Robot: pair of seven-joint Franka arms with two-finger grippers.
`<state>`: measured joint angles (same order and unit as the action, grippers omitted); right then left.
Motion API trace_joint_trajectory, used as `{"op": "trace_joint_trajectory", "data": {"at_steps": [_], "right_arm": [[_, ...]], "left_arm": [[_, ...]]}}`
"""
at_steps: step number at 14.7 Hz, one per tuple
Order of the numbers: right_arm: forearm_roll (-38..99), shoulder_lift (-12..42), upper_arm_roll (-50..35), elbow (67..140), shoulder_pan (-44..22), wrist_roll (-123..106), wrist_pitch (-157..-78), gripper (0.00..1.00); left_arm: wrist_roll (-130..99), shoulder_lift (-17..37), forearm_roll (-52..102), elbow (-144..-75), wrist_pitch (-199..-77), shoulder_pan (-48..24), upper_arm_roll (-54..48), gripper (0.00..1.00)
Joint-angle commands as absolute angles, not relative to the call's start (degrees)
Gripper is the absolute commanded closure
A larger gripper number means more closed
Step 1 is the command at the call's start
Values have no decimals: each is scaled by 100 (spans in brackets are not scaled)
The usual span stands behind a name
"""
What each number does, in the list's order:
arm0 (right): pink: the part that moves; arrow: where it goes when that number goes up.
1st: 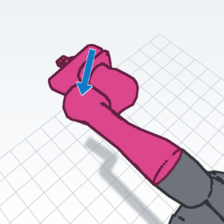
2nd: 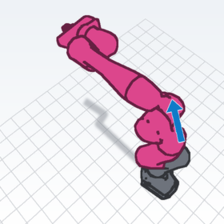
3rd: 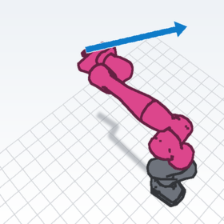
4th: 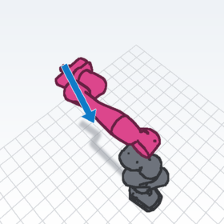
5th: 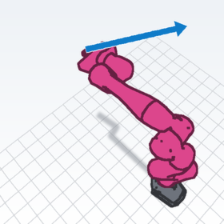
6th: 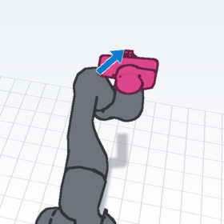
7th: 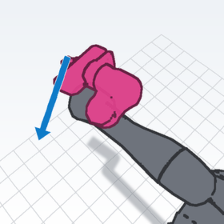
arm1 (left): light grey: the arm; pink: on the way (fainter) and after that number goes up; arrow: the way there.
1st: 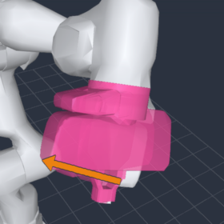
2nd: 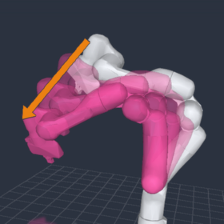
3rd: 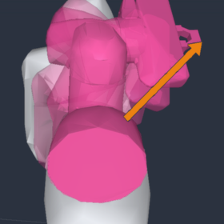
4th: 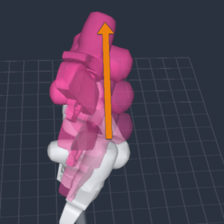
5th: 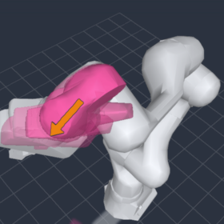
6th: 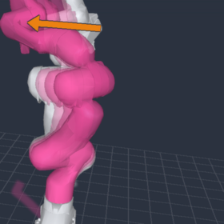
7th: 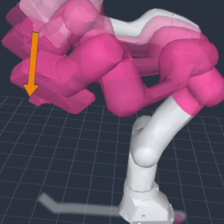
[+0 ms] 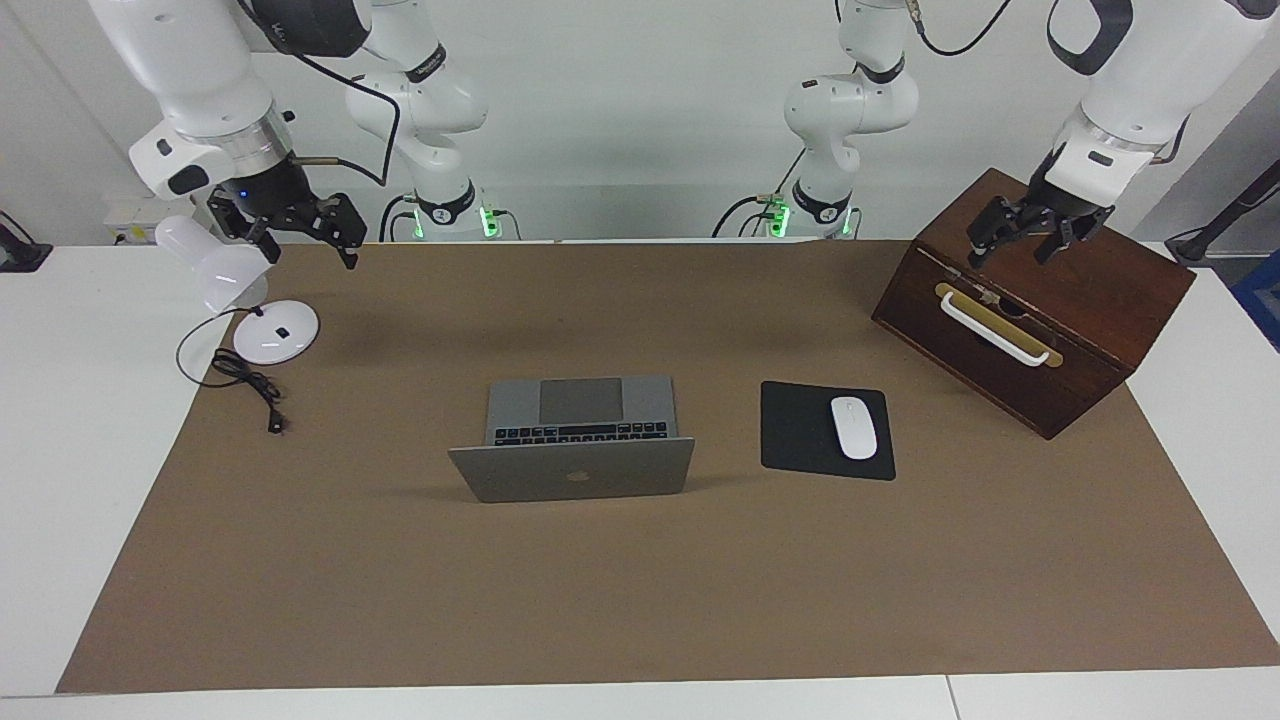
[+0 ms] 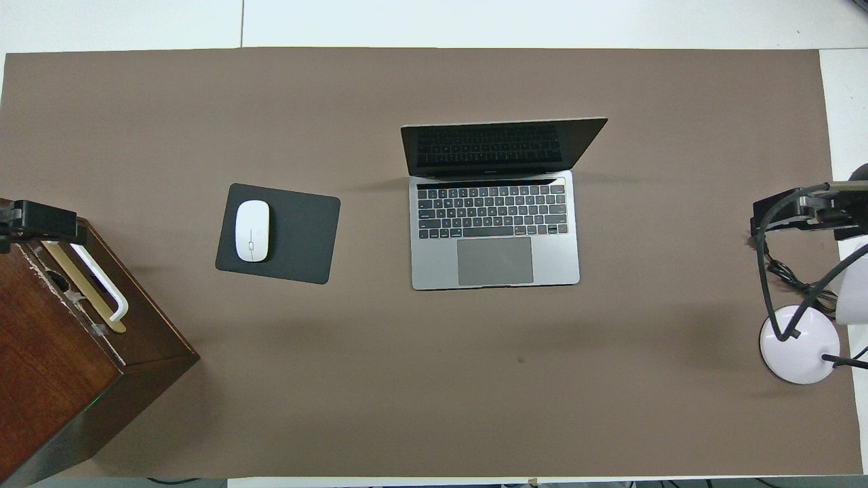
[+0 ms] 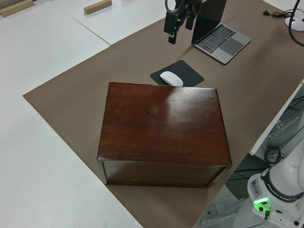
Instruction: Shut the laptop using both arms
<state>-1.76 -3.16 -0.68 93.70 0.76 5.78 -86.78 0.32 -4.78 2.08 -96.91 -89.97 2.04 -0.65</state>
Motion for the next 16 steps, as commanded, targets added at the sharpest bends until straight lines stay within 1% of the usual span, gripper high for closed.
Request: {"op": "trace_joint_trajectory", "data": {"at_steps": [1,3,8,16], "right_arm": [[-115,-466,-105,9571,158,492,-8824,0],[96,-457,-97,9571,167,553,-8894,0],[88,-448,-97,9580,167,545,-9044,0],[9,-475,-88,9633,299,343,-8938,0]], "left_arm": [[-9,-519,158,-9650,-8903,246,-88,0],[-9,-519,158,-9659,-8886,246,-88,0],[-9,-527,158,-9659,-8877,255,-88,0],[-9,-554,158,-9694,-8956,255,-79,0]]}}
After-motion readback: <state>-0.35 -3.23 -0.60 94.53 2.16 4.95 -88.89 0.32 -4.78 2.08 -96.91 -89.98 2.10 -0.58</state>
